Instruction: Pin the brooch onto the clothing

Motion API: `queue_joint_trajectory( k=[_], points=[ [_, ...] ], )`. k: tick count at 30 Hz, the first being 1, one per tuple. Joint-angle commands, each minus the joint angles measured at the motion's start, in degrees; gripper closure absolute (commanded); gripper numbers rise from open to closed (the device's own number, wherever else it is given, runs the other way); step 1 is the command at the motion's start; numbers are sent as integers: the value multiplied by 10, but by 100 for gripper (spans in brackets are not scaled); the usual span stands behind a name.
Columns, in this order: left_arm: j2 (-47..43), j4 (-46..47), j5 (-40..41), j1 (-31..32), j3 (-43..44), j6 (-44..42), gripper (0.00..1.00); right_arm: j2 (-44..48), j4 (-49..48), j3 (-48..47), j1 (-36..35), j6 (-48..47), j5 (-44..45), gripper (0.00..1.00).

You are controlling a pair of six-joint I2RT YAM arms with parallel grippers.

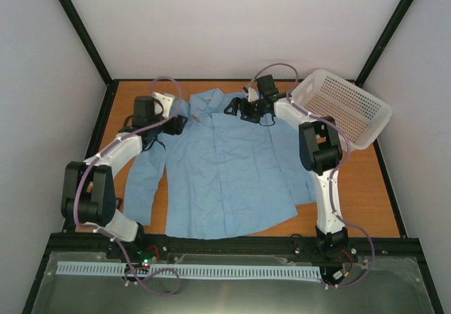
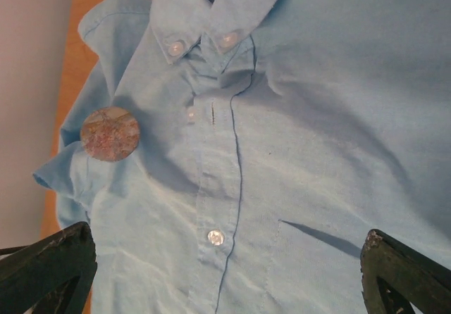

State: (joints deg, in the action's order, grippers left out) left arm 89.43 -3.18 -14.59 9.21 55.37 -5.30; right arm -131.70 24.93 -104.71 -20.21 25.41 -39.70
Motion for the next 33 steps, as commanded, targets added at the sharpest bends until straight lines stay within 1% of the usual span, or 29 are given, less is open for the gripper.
queue_joint_trajectory(
  k=[1, 2, 5, 6, 7, 8, 10, 12, 14, 16, 17, 19, 23, 27, 33],
  points=[
    [-15, -49, -116, -38, 34, 186, 19, 1, 29, -36, -17, -27, 78, 0],
    [-3, -53, -126, -44, 43, 209, 19, -11, 47, -60, -22, -35, 101, 0],
    [44, -57, -125, -66, 69, 277, 20, -48, 111, -149, -42, -66, 243, 3],
    [63, -76, -116, -74, 80, 304, 21, -60, 127, -176, -47, -73, 282, 6],
    [83, -82, -114, -84, 92, 323, 22, -76, 143, -196, -50, -77, 316, 16],
    [101, -79, -119, -89, 103, 331, 24, -87, 158, -229, -52, -80, 345, 22],
    [148, -79, -121, -91, 132, 331, 28, -99, 174, -256, -54, -87, 396, 29],
    [184, -89, -112, -91, 163, 334, 30, -108, 172, -261, -54, -100, 438, 31],
    [210, -99, -93, -92, 184, 343, 31, -115, 160, -263, -53, -121, 458, 33],
    [226, -102, -75, -94, 196, 355, 31, -129, 152, -272, -50, -137, 480, 39],
    [234, -105, -65, -97, 204, 359, 31, -137, 153, -282, -49, -147, 487, 40],
    [250, -110, -57, -102, 214, 365, 30, -158, 155, -309, -44, -166, 502, 40],
    [278, -127, -52, -120, 226, 375, 30, -200, 175, -339, -23, -169, 514, 41],
    [310, -126, -52, -142, 237, 378, 27, -216, 183, -335, -8, -172, 542, 41],
    [405, -158, -71, -171, 326, 370, 26, -244, 203, -334, 23, -166, 590, 41]
  ],
)
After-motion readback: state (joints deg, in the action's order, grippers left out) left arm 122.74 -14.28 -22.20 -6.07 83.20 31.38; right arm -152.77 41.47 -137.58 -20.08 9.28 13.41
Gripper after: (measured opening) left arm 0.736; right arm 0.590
